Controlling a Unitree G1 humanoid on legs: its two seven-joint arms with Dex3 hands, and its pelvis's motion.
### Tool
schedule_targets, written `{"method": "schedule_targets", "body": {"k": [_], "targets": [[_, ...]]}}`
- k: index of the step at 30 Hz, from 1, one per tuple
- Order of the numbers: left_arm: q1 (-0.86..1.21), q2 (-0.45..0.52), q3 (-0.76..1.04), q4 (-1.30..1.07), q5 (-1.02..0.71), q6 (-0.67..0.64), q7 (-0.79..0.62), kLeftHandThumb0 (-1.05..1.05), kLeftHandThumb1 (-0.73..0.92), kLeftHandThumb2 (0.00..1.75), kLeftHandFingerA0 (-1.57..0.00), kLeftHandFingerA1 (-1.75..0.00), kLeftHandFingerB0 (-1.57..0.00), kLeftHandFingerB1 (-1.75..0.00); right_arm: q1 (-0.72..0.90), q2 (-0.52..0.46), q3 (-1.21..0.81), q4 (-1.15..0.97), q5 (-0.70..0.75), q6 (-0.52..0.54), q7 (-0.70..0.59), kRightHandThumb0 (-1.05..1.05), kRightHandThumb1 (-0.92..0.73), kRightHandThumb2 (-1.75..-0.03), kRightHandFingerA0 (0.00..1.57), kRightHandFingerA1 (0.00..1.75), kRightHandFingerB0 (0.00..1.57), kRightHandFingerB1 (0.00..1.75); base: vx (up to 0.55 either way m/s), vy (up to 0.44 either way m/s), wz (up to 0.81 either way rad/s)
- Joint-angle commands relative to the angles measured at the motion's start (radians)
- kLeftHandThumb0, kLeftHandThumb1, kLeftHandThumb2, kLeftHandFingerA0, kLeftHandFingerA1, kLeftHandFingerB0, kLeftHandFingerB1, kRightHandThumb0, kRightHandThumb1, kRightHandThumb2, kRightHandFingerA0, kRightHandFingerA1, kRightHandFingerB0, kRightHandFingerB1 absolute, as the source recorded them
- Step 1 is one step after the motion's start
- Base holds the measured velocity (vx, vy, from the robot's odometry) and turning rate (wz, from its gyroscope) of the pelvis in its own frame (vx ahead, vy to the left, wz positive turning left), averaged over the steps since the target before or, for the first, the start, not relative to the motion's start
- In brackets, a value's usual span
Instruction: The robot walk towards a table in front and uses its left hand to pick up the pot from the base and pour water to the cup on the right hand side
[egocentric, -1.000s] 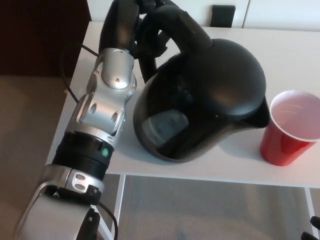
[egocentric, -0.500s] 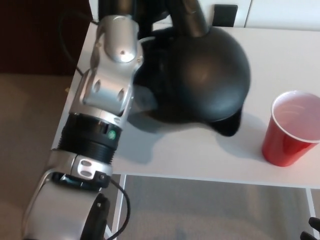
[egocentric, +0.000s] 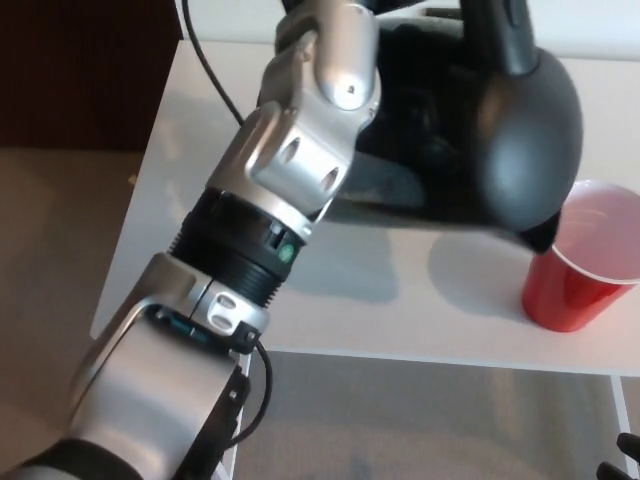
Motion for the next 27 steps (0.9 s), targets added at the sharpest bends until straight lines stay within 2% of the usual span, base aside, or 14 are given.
{"method": "schedule_targets", "body": {"k": [1, 3, 4, 5, 7, 8, 14, 15, 16, 17, 21, 22, 23, 27], "targets": [[-0.100, 0.027, -0.037, 0.062, 0.097, -0.042, 0.102, -0.27, 0.55, 0.67, -0.98, -1.56, -0.70, -0.80, -0.005, -0.004, -0.008, 0.001, 0.011, -0.002, 0.004, -0.17, -0.50, -0.54, 0.50, 0.54, 0.39, 0.41, 0.00, 0.000, 0.00], [-0.124, 0.022, -0.032, 0.091, 0.090, -0.034, 0.111, -0.22, 0.66, 0.60, -0.84, -1.69, -0.74, -0.83, -0.002, -0.006, 0.001, -0.001, 0.001, -0.011, 0.009, -0.18, -0.51, -0.54, 0.48, 0.53, 0.38, 0.40, 0.00, 0.000, 0.00], [-0.145, 0.001, 0.007, 0.103, 0.045, -0.005, 0.095, -0.22, 0.70, 0.61, -0.81, -1.70, -0.75, -0.77, -0.003, -0.007, 0.002, -0.002, 0.000, -0.010, 0.011, -0.16, -0.33, -0.82, 0.40, 0.63, 0.25, 0.54, 0.00, 0.000, 0.00], [-0.160, -0.013, 0.038, 0.114, 0.012, 0.012, 0.090, -0.29, 0.58, 0.65, -0.95, -1.58, -0.70, -0.65, -0.005, -0.006, 0.001, -0.002, 0.002, -0.008, 0.009, -0.15, -0.33, -0.82, 0.41, 0.63, 0.26, 0.54, 0.00, 0.000, 0.00], [-0.172, -0.025, 0.066, 0.128, -0.006, 0.017, 0.093, -0.29, 0.58, 0.65, -0.95, -1.58, -0.70, -0.65, -0.007, -0.004, -0.001, -0.002, 0.004, -0.006, 0.006, -0.15, -0.33, -0.82, 0.41, 0.63, 0.26, 0.54, 0.00, 0.000, 0.00], [-0.183, -0.035, 0.095, 0.139, -0.024, 0.022, 0.089, -0.21, 0.73, 0.61, -0.90, -1.55, -0.75, -0.66, -0.008, -0.003, 0.000, -0.001, 0.003, -0.009, 0.004, -0.17, -0.50, -0.54, 0.48, 0.53, 0.38, 0.41, 0.00, 0.000, 0.00], [-0.245, -0.044, 0.171, 0.219, -0.036, 0.052, 0.133, -0.21, 0.73, 0.65, -0.88, -1.50, -0.75, -0.67, -0.012, -0.002, 0.018, -0.003, -0.017, -0.023, -0.012, -0.21, -0.49, -0.54, 0.50, 0.53, 0.40, 0.41, 0.00, 0.000, 0.00], [-0.249, -0.042, 0.173, 0.227, -0.034, 0.040, 0.137, -0.21, 0.76, 0.66, -0.83, -1.57, -0.75, -0.75, -0.014, -0.004, 0.016, -0.003, -0.012, -0.024, -0.001, -0.17, -0.33, -0.82, 0.39, 0.62, 0.26, 0.54, 0.00, 0.000, 0.00], [-0.252, -0.042, 0.175, 0.233, -0.032, 0.034, 0.138, -0.21, 0.76, 0.66, -0.83, -1.57, -0.75, -0.75, -0.014, -0.005, 0.016, -0.003, -0.009, -0.024, 0.004, -0.17, -0.33, -0.82, 0.39, 0.62, 0.26, 0.54, 0.00, 0.000, 0.00], [-0.255, -0.045, 0.179, 0.234, -0.032, 0.033, 0.141, -0.19, 0.76, 0.64, -0.84, -1.60, -0.74, -0.88, -0.016, -0.006, 0.017, -0.002, -0.008, -0.022, 0.002, -0.19, -0.51, -0.54, 0.47, 0.51, 0.38, 0.40, 0.00, 0.000, 0.00], [-0.259, -0.046, 0.172, 0.243, -0.025, 0.014, 0.149, -0.20, 0.75, 0.62, -0.83, -1.68, -0.74, -0.89, -0.021, -0.011, 0.031, 0.002, -0.017, -0.028, 0.002, -0.20, -0.52, -0.55, 0.48, 0.50, 0.37, 0.39, 0.00, 0.000, 0.00], [-0.251, -0.045, 0.155, 0.240, -0.012, -0.001, 0.149, -0.21, 0.70, 0.62, -0.83, -1.66, -0.79, -0.73, -0.024, -0.009, 0.028, 0.003, -0.011, -0.016, -0.004, -0.18, -0.53, -0.55, 0.50, 0.49, 0.38, 0.39, 0.00, 0.000, 0.00], [-0.242, -0.052, 0.144, 0.230, -0.010, -0.018, 0.149, -0.23, 0.72, 0.62, -0.81, -1.68, -0.76, -0.88, -0.024, -0.009, 0.029, 0.004, -0.010, -0.014, -0.007, -0.17, -0.35, -0.83, 0.40, 0.61, 0.24, 0.53, 0.00, 0.000, 0.00], [-0.240, -0.054, 0.137, 0.227, -0.016, -0.023, 0.152, -0.23, 0.72, 0.62, -0.81, -1.68, -0.76, -0.88, -0.024, -0.010, 0.031, 0.004, -0.010, -0.015, -0.006, -0.17, -0.35, -0.83, 0.40, 0.61, 0.24, 0.53, 0.00, 0.000, 0.00]]}}
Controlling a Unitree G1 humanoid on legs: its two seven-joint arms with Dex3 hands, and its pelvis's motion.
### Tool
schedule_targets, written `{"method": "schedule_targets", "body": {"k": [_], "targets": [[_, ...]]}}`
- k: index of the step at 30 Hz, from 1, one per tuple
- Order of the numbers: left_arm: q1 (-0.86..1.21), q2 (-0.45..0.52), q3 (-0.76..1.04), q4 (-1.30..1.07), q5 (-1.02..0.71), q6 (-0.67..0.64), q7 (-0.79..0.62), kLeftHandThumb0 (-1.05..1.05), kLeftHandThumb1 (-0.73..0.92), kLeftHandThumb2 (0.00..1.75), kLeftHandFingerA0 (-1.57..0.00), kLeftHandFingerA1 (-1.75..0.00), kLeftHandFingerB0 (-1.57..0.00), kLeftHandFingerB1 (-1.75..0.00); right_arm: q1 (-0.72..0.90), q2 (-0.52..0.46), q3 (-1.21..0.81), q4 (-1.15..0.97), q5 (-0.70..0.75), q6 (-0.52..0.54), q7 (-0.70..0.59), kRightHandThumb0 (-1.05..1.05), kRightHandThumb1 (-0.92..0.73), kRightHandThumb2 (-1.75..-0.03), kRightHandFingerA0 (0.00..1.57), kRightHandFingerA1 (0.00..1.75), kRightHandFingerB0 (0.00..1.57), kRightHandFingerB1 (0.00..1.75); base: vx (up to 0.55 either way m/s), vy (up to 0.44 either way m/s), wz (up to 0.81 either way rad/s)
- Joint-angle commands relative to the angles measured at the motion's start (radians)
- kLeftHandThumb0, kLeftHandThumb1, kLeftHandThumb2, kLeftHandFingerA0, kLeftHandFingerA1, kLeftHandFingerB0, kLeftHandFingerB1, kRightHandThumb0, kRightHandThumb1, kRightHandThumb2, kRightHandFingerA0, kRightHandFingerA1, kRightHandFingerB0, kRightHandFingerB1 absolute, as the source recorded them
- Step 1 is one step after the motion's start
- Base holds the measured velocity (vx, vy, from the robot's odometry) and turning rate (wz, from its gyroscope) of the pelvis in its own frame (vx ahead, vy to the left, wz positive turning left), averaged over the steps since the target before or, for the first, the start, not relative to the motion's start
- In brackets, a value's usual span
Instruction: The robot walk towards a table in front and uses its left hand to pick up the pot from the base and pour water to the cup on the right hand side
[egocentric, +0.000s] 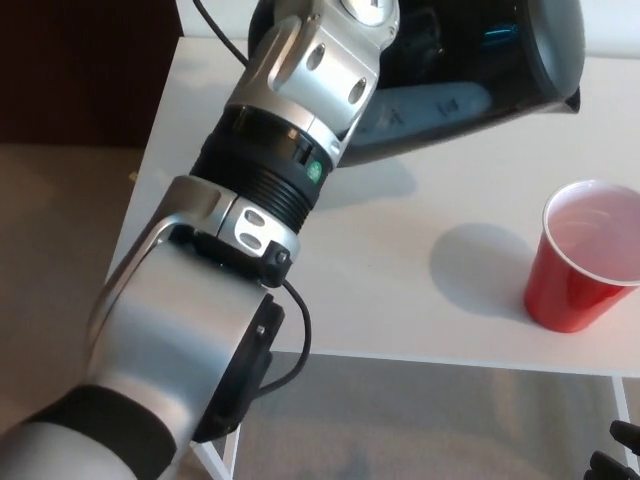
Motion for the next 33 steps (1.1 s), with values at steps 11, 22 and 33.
{"method": "schedule_targets", "body": {"k": [11, 22, 33], "targets": [[0.065, -0.035, -0.121, -0.141, 0.040, -0.040, 0.004, -0.22, 0.72, 0.61, -0.83, -1.63, -0.76, -0.84, -0.001, -0.009, 0.022, -0.004, -0.019, -0.011, -0.024, -0.18, -0.54, -0.55, 0.50, 0.49, 0.38, 0.39, 0.00, 0.000, 0.00], [0.132, -0.042, -0.192, -0.209, 0.056, -0.040, -0.004, -0.23, 0.63, 0.61, -0.88, -1.59, -0.79, -0.59, -0.006, -0.009, 0.021, -0.006, -0.009, -0.013, -0.009, -0.25, -0.52, -0.63, 0.50, 0.54, 0.38, 0.45, 0.00, 0.000, 0.00], [0.136, 0.000, -0.232, -0.199, 0.090, -0.092, 0.004, -0.21, 0.67, 0.59, -0.88, -1.62, -0.77, -0.71, -0.011, -0.009, 0.027, -0.006, -0.014, -0.015, -0.013, -0.25, -0.51, -0.63, 0.50, 0.55, 0.36, 0.45, 0.00, 0.000, 0.00]]}}
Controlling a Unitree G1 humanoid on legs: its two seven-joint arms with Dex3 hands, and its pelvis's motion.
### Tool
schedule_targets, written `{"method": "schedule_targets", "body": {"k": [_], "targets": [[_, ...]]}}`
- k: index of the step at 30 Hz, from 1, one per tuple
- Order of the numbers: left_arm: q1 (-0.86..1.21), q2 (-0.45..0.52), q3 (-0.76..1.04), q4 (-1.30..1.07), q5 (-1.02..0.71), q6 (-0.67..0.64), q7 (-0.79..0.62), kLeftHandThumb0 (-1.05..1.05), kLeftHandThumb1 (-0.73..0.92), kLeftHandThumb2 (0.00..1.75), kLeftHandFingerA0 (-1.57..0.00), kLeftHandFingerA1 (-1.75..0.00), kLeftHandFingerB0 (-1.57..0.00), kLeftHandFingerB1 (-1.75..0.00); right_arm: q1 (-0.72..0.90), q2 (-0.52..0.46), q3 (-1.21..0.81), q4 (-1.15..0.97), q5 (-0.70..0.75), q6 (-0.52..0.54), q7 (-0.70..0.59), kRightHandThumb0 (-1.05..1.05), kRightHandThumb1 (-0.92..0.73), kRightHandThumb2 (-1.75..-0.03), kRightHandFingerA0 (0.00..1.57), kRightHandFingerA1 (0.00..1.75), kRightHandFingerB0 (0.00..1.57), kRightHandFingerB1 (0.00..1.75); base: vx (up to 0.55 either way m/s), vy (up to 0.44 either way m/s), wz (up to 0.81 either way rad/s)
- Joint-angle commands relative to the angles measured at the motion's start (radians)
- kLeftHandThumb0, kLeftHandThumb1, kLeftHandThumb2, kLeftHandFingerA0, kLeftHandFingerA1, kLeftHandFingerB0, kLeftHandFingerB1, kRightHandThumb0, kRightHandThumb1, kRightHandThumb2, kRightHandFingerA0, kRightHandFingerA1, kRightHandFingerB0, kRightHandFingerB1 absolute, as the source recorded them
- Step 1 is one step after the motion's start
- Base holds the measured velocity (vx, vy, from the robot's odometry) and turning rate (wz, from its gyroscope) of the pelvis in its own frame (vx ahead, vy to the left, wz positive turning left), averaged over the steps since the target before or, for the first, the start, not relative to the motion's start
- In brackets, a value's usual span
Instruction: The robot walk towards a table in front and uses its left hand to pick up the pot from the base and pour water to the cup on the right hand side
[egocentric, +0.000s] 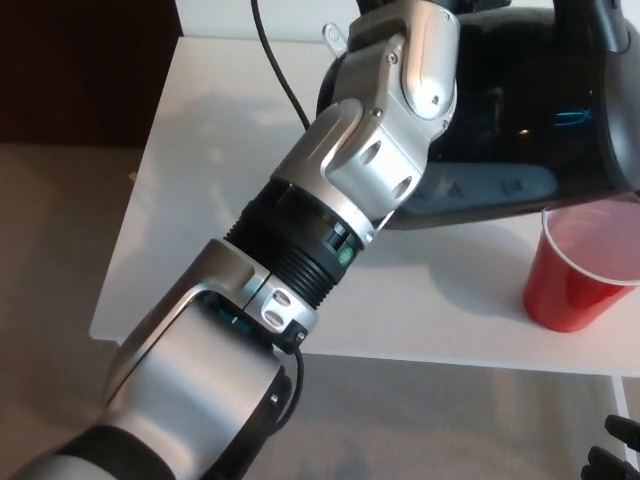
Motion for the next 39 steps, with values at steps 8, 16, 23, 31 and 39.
{"method": "schedule_targets", "body": {"k": [8, 16, 23, 31, 39], "targets": [[-0.027, 0.077, -0.030, -0.011, 0.055, -0.118, 0.006, -0.21, 0.67, 0.59, -0.90, -1.59, -0.78, -0.68, -0.014, -0.009, 0.000, 0.001, -0.004, 0.006, -0.015, -0.23, -0.50, -0.61, 0.53, 0.56, 0.37, 0.44, 0.00, 0.000, 0.00], [-0.023, 0.108, -0.056, -0.029, 0.072, -0.138, 0.000, -0.24, 0.64, 0.64, -0.90, -1.58, -0.78, -0.65, -0.008, -0.012, 0.001, 0.007, -0.003, 0.003, -0.007, -0.22, -0.53, -0.62, 0.50, 0.54, 0.37, 0.44, 0.00, 0.000, 0.00], [-0.052, 0.174, -0.108, 0.002, 0.131, -0.217, 0.019, -0.24, 0.68, 0.60, -0.95, -1.60, -0.74, -0.70, -0.009, -0.015, 0.007, 0.006, -0.008, -0.005, -0.008, -0.22, -0.53, -0.61, 0.49, 0.53, 0.36, 0.43, 0.00, 0.000, 0.00], [-0.081, 0.201, -0.182, 0.035, 0.211, -0.292, 0.073, -0.27, 0.61, 0.61, -0.99, -1.57, -0.80, -0.64, -0.011, -0.012, -0.002, 0.006, 0.001, -0.001, -0.007, -0.22, -0.52, -0.61, 0.51, 0.56, 0.38, 0.45, 0.00, 0.000, 0.00], [-0.113, 0.193, -0.223, 0.080, 0.274, -0.336, 0.167, -0.32, 0.56, 0.64, -1.05, -1.55, -0.82, -0.63, -0.019, -0.015, 0.003, 0.004, -0.004, 0.000, -0.012, -0.24, -0.52, -0.63, 0.52, 0.56, 0.36, 0.44, 0.00, 0.000, 0.00]]}}
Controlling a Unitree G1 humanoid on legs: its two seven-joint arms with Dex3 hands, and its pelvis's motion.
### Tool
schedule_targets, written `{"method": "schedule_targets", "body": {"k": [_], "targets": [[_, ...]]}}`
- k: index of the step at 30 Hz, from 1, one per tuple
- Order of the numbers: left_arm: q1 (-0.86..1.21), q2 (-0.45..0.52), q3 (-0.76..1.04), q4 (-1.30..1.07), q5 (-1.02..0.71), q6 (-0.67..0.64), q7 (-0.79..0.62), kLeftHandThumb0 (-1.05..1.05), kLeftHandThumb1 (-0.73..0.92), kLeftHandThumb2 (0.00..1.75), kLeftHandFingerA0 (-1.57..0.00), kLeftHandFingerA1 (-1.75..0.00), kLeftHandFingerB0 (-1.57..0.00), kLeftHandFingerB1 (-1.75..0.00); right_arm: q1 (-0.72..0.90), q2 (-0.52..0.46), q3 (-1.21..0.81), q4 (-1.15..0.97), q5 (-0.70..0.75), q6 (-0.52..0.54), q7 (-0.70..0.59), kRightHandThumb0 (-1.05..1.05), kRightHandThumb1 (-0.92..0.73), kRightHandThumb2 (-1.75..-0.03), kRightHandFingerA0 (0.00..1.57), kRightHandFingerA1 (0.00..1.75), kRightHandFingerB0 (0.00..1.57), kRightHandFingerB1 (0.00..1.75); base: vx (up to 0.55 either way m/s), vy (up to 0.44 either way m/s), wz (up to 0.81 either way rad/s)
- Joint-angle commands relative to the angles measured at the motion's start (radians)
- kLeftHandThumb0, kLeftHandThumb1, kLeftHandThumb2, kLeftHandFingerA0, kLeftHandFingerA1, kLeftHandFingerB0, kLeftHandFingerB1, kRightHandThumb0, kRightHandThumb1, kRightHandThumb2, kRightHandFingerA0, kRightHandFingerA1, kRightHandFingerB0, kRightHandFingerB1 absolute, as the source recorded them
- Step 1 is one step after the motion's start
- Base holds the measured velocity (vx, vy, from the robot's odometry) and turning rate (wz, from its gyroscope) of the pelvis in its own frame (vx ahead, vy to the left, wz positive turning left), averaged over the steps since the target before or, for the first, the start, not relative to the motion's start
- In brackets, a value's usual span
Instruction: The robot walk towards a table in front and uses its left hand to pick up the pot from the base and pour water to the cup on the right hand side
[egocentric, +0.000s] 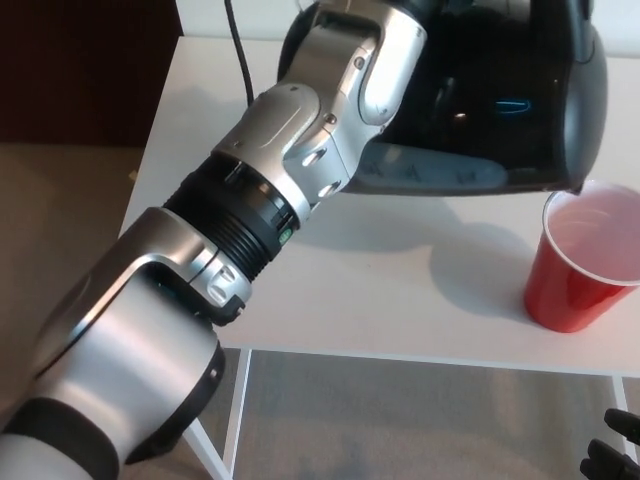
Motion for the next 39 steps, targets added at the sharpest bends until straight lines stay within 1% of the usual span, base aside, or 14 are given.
{"method": "schedule_targets", "body": {"k": [1, 9, 10, 11, 13, 14, 18, 21, 22, 26, 27, 28, 29, 39], "targets": [[-0.064, 0.001, -0.017, 0.017, 0.089, -0.086, 0.116, -0.32, 0.56, 0.64, -1.05, -1.55, -0.82, -0.63, -0.001, -0.013, -0.002, 0.000, -0.005, -0.001, -0.002, -0.24, -0.52, -0.63, 0.52, 0.56, 0.36, 0.44, 0.00, 0.000, 0.00], [-0.076, -0.012, -0.025, 0.030, 0.118, -0.102, 0.130, -0.29, 0.56, 0.63, -1.01, -1.59, -0.84, -0.63, -0.005, -0.011, -0.006, 0.001, -0.001, 0.006, -0.009, -0.24, -0.51, -0.62, 0.51, 0.54, 0.37, 0.44, 0.00, 0.000, 0.00], [-0.085, -0.014, -0.035, 0.036, 0.127, -0.117, 0.135, -0.22, 0.43, 0.86, -1.25, -1.37, -0.79, -0.86, -0.002, -0.013, -0.011, 0.005, 0.005, 0.002, 0.004, -0.21, -0.54, -0.61, 0.53, 0.55, 0.35, 0.43, 0.00, 0.000, 0.00], [-0.090, -0.015, -0.040, 0.039, 0.135, -0.124, 0.137, -0.23, 0.43, 0.87, -1.26, -1.36, -0.80, -0.84, -0.001, -0.013, -0.013, 0.006, 0.007, 0.001, 0.008, -0.15, -0.55, -0.56, 0.56, 0.54, 0.38, 0.41, 0.00, 0.000, 0.00], [-0.095, -0.015, -0.042, 0.041, 0.141, -0.126, 0.139, -0.23, 0.43, 0.87, -1.26, -1.36, -0.80, -0.84, -0.002, -0.013, -0.014, 0.007, 0.006, 0.001, 0.005, -0.15, -0.55, -0.56, 0.56, 0.54, 0.38, 0.41, 0.00, 0.000, 0.00], [-0.100, -0.013, -0.043, 0.043, 0.146, -0.131, 0.139, -0.29, 0.60, 0.63, -1.00, -1.63, -0.80, -0.71, 0.000, -0.014, -0.008, 0.005, 0.000, -0.008, 0.006, -0.23, -0.52, -0.63, 0.53, 0.57, 0.36, 0.45, 0.00, 0.000, 0.00], [-0.111, -0.001, -0.041, 0.046, 0.151, -0.163, 0.132, -0.28, 0.64, 0.59, -1.00, -1.61, -0.81, -0.66, -0.003, -0.015, -0.006, 0.007, -0.003, -0.005, 0.000, -0.23, -0.51, -0.62, 0.52, 0.55, 0.37, 0.44, 0.00, 0.000, 0.00], [-0.115, 0.007, -0.041, 0.042, 0.157, -0.171, 0.119, -0.31, 0.60, 0.64, -0.98, -1.63, -0.80, -0.69, -0.005, -0.014, -0.008, 0.008, -0.002, -0.001, -0.008, -0.24, -0.50, -0.62, 0.53, 0.55, 0.38, 0.45, 0.00, 0.000, 0.00], [-0.120, 0.013, -0.045, 0.041, 0.167, -0.180, 0.119, -0.35, 0.58, 0.64, -1.04, -1.66, -0.83, -0.65, -0.004, -0.015, -0.008, 0.009, -0.001, 0.001, -0.006, -0.22, -0.53, -0.62, 0.52, 0.55, 0.35, 0.43, 0.00, 0.000, 0.00], [-0.131, 0.030, -0.057, 0.039, 0.193, -0.199, 0.115, -0.35, 0.57, 0.63, -1.05, -1.65, -0.84, -0.62, -0.006, -0.014, -0.007, 0.010, -0.002, 0.010, -0.010, -0.22, -0.53, -0.61, 0.51, 0.54, 0.35, 0.43, 0.00, 0.000, 0.00], [-0.136, 0.035, -0.064, 0.039, 0.200, -0.212, 0.112, -0.31, 0.60, 0.58, -1.06, -1.61, -0.84, -0.55, -0.003, -0.015, -0.008, 0.008, -0.001, 0.006, -0.007, -0.21, -0.53, -0.61, 0.52, 0.55, 0.36, 0.43, 0.00, 0.000, 0.00], [-0.138, 0.038, -0.067, 0.039, 0.203, -0.218, 0.110, -0.31, 0.60, 0.58, -1.06, -1.61, -0.84, -0.55, -0.001, -0.016, -0.008, 0.008, -0.001, 0.005, -0.005, -0.21, -0.53, -0.61, 0.52, 0.55, 0.36, 0.43, 0.00, 0.000, 0.00], [-0.140, 0.042, -0.070, 0.035, 0.209, -0.221, 0.105, -0.36, 0.58, 0.65, -1.05, -1.59, -0.83, -0.58, 0.000, -0.016, -0.008, 0.008, 0.000, 0.003, -0.002, -0.22, -0.54, -0.62, 0.50, 0.54, 0.36, 0.43, 0.00, 0.000, 0.00], [-0.159, 0.072, -0.097, 0.019, 0.246, -0.258, 0.073, -0.34, 0.60, 0.61, -1.09, -1.58, -0.78, -0.53, 0.004, -0.018, -0.003, 0.004, -0.004, -0.008, 0.008, -0.23, -0.53, -0.62, 0.51, 0.55, 0.34, 0.44, 0.00, 0.000, 0.00]]}}
